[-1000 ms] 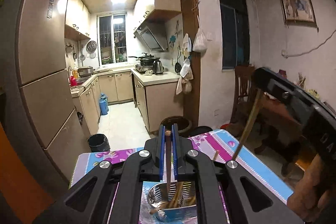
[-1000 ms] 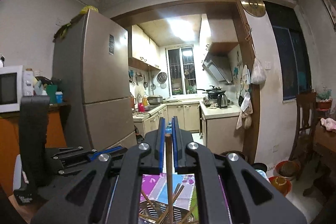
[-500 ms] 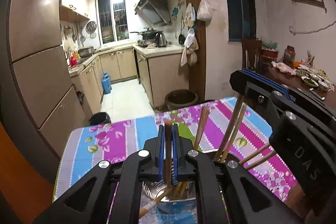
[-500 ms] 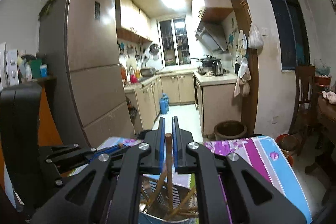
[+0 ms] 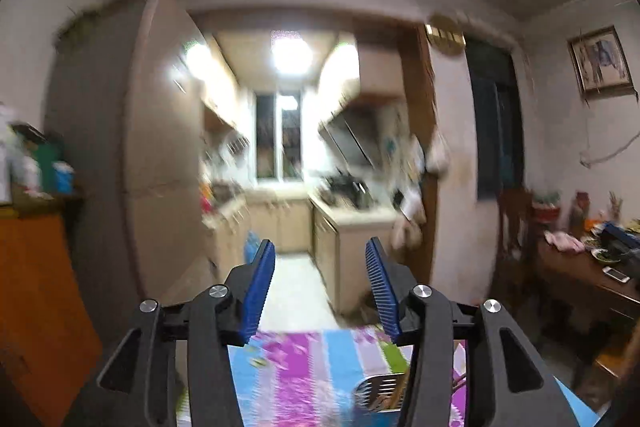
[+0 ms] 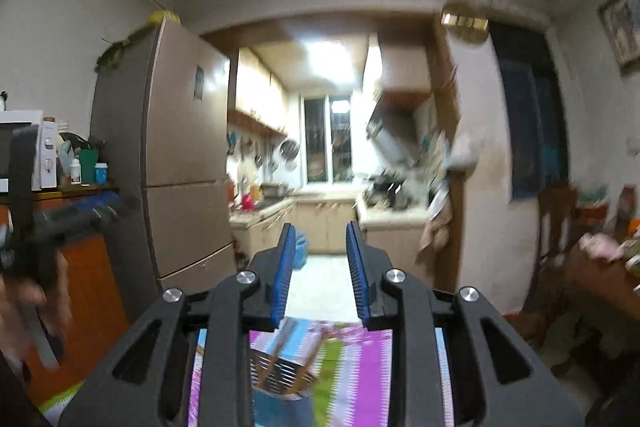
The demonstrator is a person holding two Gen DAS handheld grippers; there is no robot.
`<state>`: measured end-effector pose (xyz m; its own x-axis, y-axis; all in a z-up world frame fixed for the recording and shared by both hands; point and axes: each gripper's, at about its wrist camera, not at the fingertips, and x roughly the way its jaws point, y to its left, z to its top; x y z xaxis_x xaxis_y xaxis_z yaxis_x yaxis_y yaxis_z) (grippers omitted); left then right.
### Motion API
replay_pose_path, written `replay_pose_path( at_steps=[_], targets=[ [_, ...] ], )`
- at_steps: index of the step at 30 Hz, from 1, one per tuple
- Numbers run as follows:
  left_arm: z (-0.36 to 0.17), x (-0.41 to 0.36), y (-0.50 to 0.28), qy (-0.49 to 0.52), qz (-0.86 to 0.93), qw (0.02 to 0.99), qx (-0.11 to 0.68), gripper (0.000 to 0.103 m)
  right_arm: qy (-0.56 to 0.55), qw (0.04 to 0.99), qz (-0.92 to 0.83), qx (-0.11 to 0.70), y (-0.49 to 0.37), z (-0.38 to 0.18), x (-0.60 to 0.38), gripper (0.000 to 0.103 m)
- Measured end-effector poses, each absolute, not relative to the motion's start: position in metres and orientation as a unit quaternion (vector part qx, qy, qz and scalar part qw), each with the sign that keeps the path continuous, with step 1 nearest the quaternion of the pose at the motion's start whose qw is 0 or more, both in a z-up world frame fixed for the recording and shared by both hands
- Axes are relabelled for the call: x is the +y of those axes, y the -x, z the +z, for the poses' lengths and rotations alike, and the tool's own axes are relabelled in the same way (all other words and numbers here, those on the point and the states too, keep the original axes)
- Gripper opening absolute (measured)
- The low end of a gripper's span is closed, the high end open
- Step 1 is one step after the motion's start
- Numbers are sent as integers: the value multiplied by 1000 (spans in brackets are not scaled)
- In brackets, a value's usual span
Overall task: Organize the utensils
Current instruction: 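Move both grippers back to the last chopsticks on the table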
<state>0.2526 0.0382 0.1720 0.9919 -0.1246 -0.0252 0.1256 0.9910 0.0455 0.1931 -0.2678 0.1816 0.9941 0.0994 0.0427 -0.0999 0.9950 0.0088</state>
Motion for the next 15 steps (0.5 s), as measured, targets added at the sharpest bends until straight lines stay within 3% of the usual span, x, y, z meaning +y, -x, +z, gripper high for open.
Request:
replay_pose_path(
  at_steps=[4, 5, 11, 15],
  targets=[
    [142, 27, -164, -90, -103, 990, 27, 49, 53, 998, 10, -46, -94, 161, -290, 50],
    [123, 19, -140, -117, -114, 986, 41, 49, 63, 997, 5, -36, -77, 150, -293, 51],
    [-23, -7, -46, -127, -153, 963, 181, 49, 49, 993, 19, 109, -16, 42, -308, 56],
    [-112, -33, 8, -175, -133, 955, 198, 48, -9, 978, 39, 203, 5, -41, -301, 72]
  ],
)
